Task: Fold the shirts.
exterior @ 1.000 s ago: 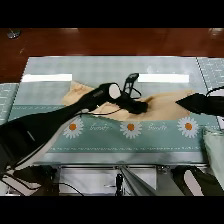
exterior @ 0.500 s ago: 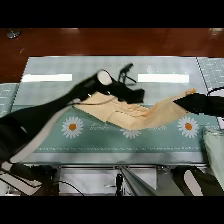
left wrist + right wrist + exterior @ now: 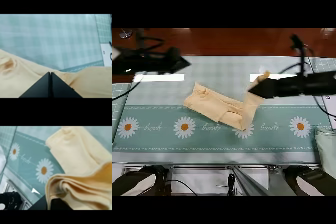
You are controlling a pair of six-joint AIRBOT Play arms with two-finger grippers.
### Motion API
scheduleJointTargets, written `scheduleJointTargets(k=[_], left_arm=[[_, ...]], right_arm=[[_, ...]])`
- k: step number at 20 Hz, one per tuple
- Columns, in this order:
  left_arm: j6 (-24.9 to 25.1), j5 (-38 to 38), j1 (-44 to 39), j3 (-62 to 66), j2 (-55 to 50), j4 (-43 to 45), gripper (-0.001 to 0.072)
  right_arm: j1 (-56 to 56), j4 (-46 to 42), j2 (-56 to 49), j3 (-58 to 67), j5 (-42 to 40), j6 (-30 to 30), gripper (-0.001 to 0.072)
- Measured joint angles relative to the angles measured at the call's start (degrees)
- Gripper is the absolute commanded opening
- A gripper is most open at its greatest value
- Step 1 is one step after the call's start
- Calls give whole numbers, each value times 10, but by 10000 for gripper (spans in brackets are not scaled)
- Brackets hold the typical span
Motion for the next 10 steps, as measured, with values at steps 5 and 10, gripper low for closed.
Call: scheduleJointTargets(k=[5, 10], left_arm=[[-5, 5, 104, -195, 254, 21, 23], [-31, 5, 129, -292, 399, 26, 23]], right_arm=[[121, 2, -242, 196, -30, 8, 28], [167, 12, -433, 351, -32, 37, 28]])
